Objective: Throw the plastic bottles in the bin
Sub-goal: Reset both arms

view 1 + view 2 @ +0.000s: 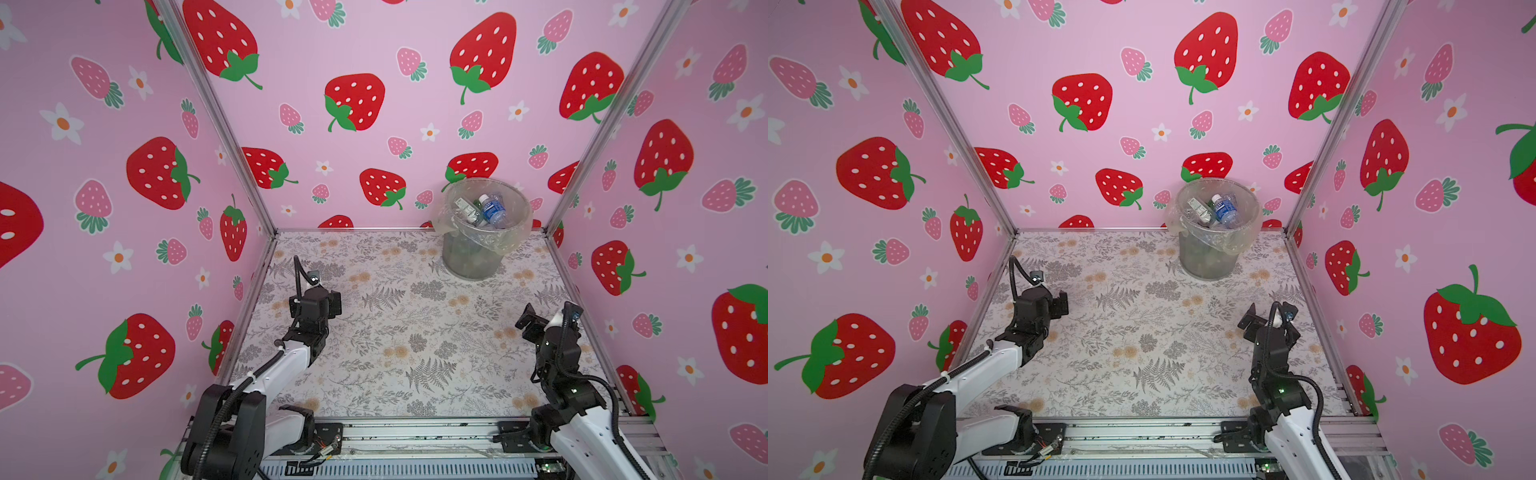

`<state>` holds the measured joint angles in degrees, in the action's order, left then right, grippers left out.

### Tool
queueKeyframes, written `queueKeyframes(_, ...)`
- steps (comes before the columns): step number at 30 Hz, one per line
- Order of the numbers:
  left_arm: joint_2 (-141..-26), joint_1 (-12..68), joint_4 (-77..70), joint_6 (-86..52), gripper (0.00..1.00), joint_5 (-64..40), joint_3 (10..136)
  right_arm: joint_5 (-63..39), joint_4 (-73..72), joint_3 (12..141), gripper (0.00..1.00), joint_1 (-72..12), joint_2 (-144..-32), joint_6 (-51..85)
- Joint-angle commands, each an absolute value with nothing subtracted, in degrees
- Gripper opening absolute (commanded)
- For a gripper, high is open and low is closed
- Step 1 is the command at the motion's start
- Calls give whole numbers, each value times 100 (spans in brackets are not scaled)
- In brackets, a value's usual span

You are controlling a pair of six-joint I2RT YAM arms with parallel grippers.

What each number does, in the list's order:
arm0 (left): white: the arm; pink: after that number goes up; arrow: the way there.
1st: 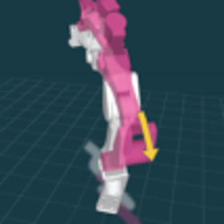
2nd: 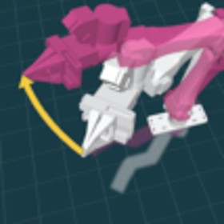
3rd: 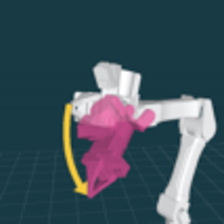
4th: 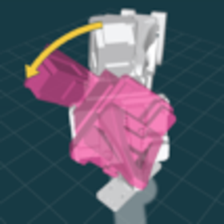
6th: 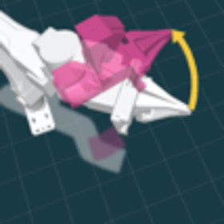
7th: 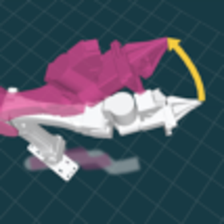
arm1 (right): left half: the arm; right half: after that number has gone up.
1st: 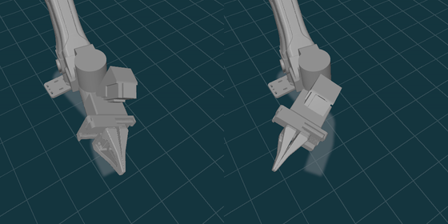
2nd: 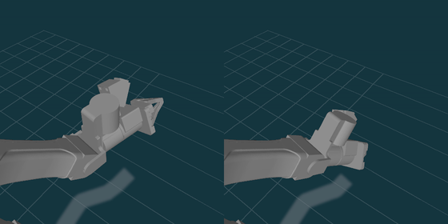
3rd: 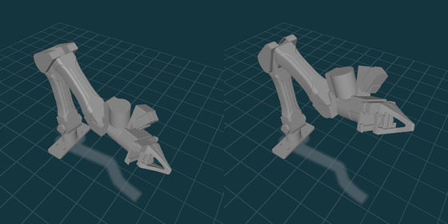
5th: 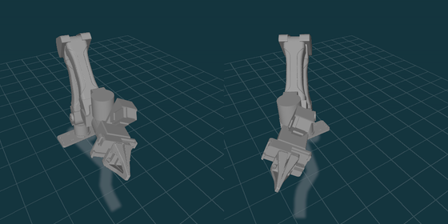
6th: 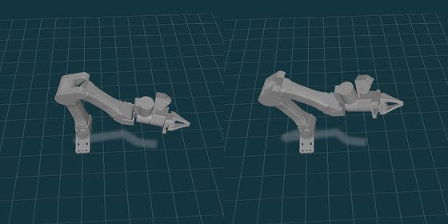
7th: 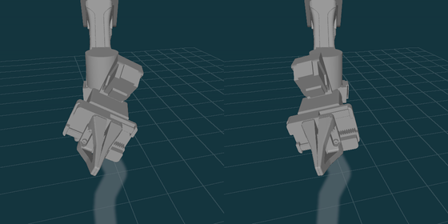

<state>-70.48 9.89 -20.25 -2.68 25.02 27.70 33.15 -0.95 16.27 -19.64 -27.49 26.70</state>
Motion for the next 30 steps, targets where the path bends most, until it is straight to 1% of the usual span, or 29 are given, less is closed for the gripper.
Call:
queueKeyframes(1, -7259, 845, -3188, -283, 100, 2441, 2421, 3580, -436, 1591, 99, -1969, -2858, 2525)
queueKeyframes(5, -7590, 506, -4183, -359, 100, 1853, 2051, 3684, -638, 1623, 99, -1969, -3033, 2688)
queueKeyframes(8, -7871, 384, -4353, -395, 99, 1871, 2103, 3769, -899, 1639, 99, -1969, -3215, 2595)
queueKeyframes(14, -8863, 238, -5748, -341, 99, 1497, 1889, 4071, -1070, 1688, 99, -1973, -3639, 2426)
queueKeyframes(15, -8915, 237, -5773, -322, 99, 1491, 1958, 4126, -1137, 1675, 99, -1974, -3697, 2397)
queueKeyframes(17, -8757, 198, -4982, -267, 99, 1128, 2211, 4200, -1397, 1619, 99, -1969, -3817, 2224)
queueKeyframes(18, -8860, 211, -4994, -147, 99, 923, 2296, 4138, -1699, 1548, 99, -1969, -3904, 1997)
queueKeyframes(20, -8821, 198, -4539, -42, 99, 619, 2478, 4102, -2150, 1439, 99, -1971, -4135, 1796)
queueKeyframes(21, -8860, 189, -4704, -51, 99, 650, 2434, 4135, -2338, 1411, 99, -1970, -4301, 1764)
queueKeyframes(27, -8869, 122, -4511, -106, 99, 572, 2539, 4612, -3711, 1362, 99, -1969, -5636, 1014)
queueKeyframes(30, -8874, 121, -4488, -113, 99, 549, 2553, 4562, -4579, 1310, 99, -1969, -6303, 775)
